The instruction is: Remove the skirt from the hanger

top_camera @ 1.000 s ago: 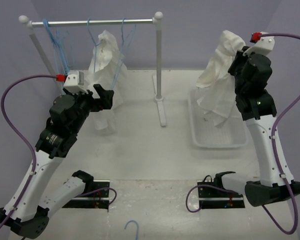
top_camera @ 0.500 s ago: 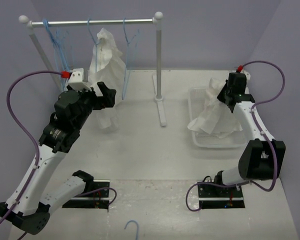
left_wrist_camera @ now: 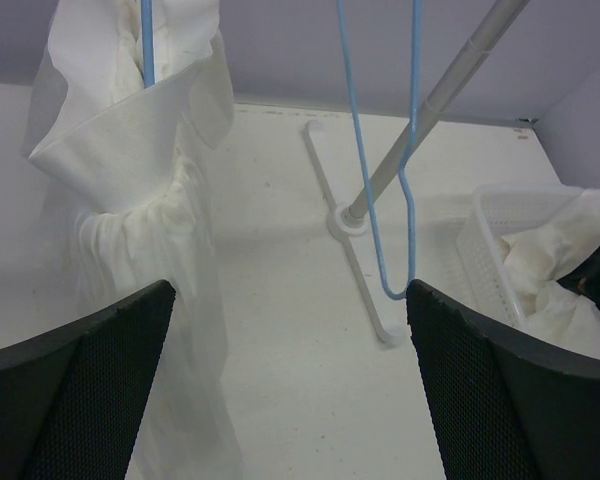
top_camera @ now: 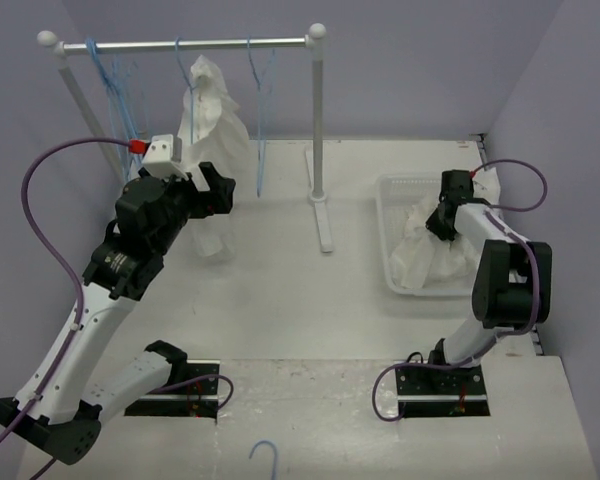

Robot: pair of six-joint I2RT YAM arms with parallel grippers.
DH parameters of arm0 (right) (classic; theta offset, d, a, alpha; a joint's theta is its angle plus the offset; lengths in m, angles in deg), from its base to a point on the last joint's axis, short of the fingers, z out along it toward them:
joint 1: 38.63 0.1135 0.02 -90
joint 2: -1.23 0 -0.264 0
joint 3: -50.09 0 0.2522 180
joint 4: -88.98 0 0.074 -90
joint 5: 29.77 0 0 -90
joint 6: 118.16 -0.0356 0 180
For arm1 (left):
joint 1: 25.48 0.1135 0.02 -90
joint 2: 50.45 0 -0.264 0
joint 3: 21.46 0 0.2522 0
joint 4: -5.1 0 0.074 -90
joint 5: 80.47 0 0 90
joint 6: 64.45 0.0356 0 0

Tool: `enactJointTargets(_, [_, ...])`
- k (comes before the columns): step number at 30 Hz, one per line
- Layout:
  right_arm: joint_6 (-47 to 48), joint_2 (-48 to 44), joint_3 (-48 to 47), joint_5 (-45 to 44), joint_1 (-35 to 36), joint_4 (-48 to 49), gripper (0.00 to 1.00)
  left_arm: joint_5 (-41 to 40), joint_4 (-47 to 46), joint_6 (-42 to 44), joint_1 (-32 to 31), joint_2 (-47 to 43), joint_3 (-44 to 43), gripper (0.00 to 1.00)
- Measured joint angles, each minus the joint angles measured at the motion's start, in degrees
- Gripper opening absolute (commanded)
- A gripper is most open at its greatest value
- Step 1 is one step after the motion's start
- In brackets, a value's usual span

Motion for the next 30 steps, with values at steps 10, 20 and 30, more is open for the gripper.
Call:
enactJointTargets(10, [0.0, -12.7, -1.5, -0.2, 0.7, -5.4, 0.92, 1.5, -0.5, 0.0, 0.0, 0.5, -0.1, 1.0])
enactJointTargets(20, [7.6, -34.4, -3.1, 0.9, 11.2, -3.5, 0.99, 1.3, -0.5, 0.2, 0.0, 0.3, -0.1, 1.0])
enactJointTargets(30, [11.0, -38.1, 2.7, 2.6, 21.5, -0.6, 0.99, 1.2, -1.2, 0.0, 0.0, -0.2, 2.1, 1.0])
